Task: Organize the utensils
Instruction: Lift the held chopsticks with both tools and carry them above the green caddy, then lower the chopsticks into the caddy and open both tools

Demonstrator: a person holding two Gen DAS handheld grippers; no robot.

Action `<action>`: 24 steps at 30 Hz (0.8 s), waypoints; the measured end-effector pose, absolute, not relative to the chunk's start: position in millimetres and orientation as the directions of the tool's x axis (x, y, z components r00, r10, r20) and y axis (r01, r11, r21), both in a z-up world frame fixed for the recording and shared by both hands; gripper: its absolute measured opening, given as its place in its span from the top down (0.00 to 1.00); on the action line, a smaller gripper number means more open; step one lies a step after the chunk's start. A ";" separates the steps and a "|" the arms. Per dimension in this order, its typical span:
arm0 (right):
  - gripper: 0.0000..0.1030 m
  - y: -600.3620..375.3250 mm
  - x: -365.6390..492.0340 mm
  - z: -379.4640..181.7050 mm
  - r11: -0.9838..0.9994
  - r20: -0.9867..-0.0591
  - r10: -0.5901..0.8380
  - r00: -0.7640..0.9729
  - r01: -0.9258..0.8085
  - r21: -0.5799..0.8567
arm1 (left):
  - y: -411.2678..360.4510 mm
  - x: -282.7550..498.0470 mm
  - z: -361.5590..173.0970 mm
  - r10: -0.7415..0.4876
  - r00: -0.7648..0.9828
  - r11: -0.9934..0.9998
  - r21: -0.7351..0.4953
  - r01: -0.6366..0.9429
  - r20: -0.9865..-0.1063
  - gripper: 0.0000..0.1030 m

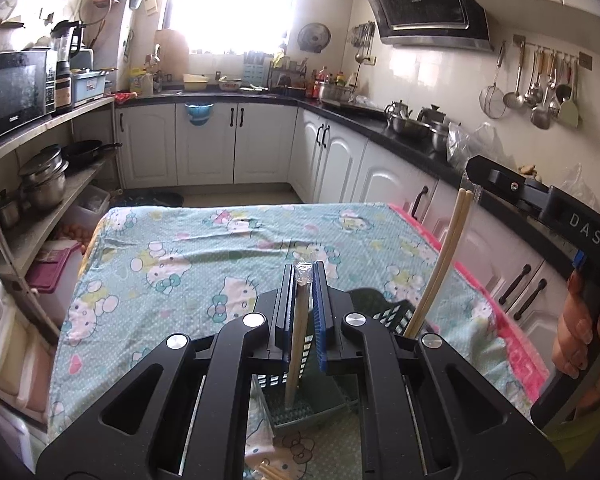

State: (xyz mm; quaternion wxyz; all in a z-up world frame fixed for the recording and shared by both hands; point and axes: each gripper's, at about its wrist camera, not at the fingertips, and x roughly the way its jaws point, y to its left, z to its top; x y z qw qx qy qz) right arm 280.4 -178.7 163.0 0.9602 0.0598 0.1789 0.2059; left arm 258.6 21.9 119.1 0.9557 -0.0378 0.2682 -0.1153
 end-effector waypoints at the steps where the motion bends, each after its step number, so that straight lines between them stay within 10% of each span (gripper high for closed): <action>1: 0.96 -178.8 281.3 161.2 0.908 -0.322 0.418 0.850 -0.373 0.193 | 21.4 259.4 116.1 -0.237 0.827 0.972 -0.132 0.197 -0.510 0.95; 8: 0.95 -182.4 286.0 148.5 0.911 -0.356 0.410 0.840 -0.356 0.209 | 20.5 258.7 103.5 -0.214 0.824 0.977 -0.125 0.174 -0.524 0.94; 14: 0.74 -185.0 284.1 137.7 0.916 -0.378 0.398 0.836 -0.342 0.208 | 22.4 257.9 92.1 -0.204 0.813 0.978 -0.139 0.153 -0.546 0.94; 24: 0.51 -195.1 263.4 125.8 0.941 -0.383 0.337 0.860 -0.304 0.145 | 28.3 246.8 81.4 -0.168 0.825 0.984 -0.143 0.107 -0.540 0.66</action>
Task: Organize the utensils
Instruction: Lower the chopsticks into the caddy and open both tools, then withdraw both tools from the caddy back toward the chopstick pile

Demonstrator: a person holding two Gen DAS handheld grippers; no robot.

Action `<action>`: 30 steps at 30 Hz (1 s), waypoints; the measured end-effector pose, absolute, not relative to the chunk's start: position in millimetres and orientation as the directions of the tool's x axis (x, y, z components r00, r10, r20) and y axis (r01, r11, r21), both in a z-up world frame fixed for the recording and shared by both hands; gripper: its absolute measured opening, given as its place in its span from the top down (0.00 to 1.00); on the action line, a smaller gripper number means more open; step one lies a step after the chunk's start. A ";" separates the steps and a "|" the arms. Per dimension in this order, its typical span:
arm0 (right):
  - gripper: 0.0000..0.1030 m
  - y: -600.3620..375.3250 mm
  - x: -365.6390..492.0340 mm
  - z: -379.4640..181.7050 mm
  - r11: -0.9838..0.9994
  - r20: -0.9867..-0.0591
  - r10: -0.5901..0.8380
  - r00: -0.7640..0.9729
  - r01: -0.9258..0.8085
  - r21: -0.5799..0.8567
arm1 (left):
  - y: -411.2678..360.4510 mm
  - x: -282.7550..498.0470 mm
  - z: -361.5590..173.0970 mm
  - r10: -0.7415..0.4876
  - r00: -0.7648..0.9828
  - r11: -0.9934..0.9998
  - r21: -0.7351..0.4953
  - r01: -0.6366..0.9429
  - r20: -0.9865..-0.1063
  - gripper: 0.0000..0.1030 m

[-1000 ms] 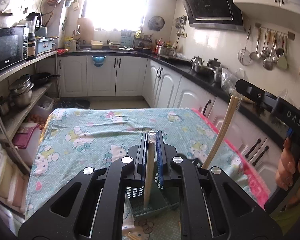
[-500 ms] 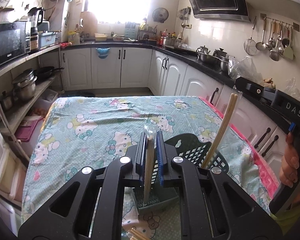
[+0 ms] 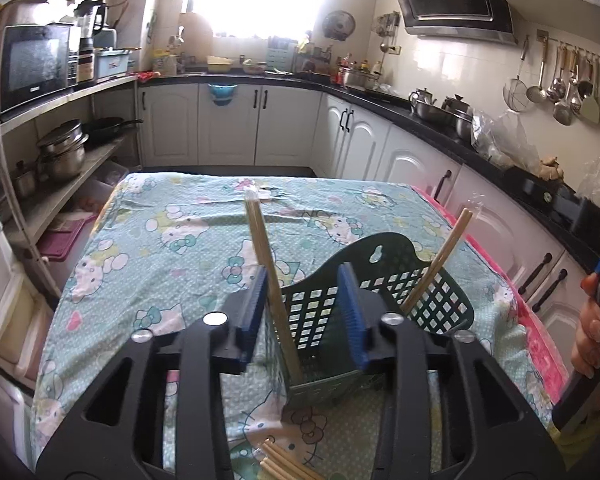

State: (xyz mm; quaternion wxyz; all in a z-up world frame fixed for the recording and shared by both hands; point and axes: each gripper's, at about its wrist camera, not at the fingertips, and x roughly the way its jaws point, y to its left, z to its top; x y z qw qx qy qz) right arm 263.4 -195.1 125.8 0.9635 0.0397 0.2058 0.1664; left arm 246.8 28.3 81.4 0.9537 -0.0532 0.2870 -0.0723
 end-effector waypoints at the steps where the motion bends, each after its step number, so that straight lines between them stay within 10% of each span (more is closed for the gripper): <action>1: 0.50 -195.7 261.3 125.1 0.945 -0.384 0.328 0.863 -0.298 0.138 | 29.2 245.1 81.5 -0.168 0.827 0.984 -0.146 0.104 -0.536 0.65; 17: 0.38 -207.9 228.3 107.7 0.954 -0.391 0.299 0.870 -0.280 0.106 | 45.0 210.9 87.4 -0.147 0.868 0.979 -0.193 0.061 -0.474 0.11; 30: 0.36 -215.8 198.0 96.0 0.956 -0.393 0.292 0.872 -0.283 0.080 | 56.0 180.8 96.5 -0.127 0.897 0.972 -0.232 0.028 -0.424 0.10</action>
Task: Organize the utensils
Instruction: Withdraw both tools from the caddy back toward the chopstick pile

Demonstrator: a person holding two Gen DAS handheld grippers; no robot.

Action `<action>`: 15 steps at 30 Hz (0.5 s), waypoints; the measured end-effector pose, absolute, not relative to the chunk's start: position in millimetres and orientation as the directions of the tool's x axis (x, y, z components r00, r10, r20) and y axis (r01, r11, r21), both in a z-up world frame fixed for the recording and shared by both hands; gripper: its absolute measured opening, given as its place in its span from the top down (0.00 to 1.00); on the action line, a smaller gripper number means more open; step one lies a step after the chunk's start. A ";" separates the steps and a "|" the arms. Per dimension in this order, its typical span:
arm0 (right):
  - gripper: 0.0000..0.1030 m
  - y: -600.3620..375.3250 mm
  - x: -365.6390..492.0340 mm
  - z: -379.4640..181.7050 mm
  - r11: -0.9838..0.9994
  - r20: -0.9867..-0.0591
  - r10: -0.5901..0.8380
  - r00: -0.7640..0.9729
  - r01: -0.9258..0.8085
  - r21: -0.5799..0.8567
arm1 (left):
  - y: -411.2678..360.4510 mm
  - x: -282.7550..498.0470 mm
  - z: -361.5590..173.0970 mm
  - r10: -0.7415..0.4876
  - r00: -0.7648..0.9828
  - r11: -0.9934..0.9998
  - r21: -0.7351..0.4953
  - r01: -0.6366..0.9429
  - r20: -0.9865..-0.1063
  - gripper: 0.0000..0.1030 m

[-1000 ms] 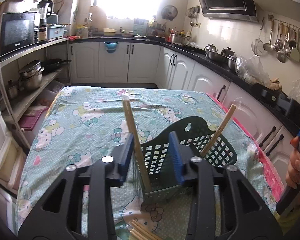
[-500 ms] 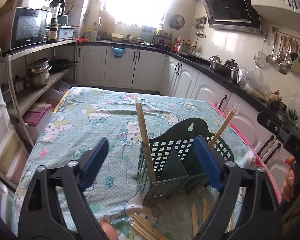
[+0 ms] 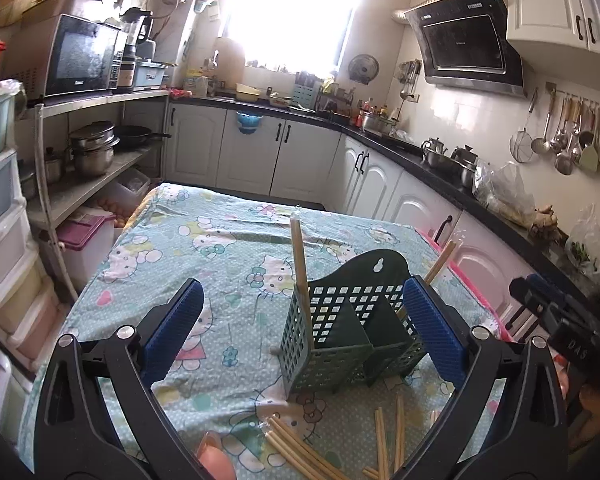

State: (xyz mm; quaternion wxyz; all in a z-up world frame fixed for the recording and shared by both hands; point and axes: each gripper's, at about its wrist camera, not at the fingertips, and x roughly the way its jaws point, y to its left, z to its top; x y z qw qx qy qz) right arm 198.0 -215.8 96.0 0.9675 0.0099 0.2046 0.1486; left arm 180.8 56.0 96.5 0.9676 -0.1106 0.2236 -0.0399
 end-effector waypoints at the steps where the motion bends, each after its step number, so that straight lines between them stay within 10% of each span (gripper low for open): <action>1: 0.36 -215.6 196.2 95.1 0.955 -0.395 0.292 0.871 -0.284 0.079 | 56.7 178.8 96.0 -0.126 0.896 0.972 -0.234 0.025 -0.425 0.10; 15: 0.36 -218.8 177.4 67.5 0.945 -0.458 0.321 0.829 -0.313 0.096 | 65.9 159.1 74.0 -0.111 0.873 0.966 -0.257 -0.016 -0.474 0.10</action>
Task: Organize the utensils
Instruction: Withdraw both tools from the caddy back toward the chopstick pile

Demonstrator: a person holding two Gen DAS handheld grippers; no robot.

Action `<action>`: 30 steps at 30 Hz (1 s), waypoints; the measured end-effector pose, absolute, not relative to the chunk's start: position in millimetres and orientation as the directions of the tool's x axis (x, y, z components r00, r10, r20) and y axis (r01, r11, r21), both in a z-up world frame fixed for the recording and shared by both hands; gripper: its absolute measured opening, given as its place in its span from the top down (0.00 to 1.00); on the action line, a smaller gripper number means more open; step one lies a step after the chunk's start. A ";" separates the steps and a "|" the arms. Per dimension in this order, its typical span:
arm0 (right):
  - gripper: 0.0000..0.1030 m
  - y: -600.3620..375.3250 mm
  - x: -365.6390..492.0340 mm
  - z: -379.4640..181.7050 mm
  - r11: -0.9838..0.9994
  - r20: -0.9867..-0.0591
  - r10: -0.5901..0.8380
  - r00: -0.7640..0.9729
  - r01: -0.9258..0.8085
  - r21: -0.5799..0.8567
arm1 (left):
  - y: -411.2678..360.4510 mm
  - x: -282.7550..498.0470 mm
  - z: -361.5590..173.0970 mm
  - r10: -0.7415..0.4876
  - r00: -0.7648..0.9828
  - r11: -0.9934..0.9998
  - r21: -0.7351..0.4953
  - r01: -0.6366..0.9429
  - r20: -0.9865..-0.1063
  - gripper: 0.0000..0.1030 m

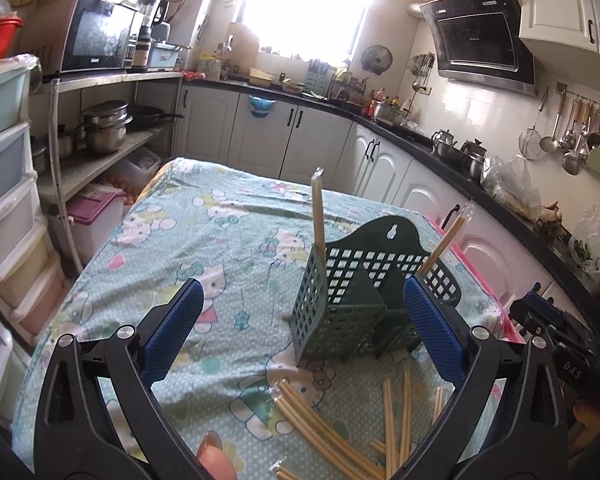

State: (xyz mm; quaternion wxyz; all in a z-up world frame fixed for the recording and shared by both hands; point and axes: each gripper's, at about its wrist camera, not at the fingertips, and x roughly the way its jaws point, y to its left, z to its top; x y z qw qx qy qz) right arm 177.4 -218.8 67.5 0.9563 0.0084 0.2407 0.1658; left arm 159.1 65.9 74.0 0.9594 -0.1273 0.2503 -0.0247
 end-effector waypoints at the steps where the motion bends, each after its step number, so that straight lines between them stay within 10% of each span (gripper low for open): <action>1: 0.36 -218.7 176.5 66.7 0.944 -0.459 0.323 0.828 -0.314 0.098 | 66.2 158.7 71.7 -0.112 0.870 0.966 -0.259 -0.018 -0.480 0.10; 30: 0.36 -222.3 161.2 16.5 0.935 -0.577 0.322 0.750 -0.347 0.071 | 56.2 158.1 10.3 -0.107 0.778 0.969 -0.240 -0.058 -0.619 0.11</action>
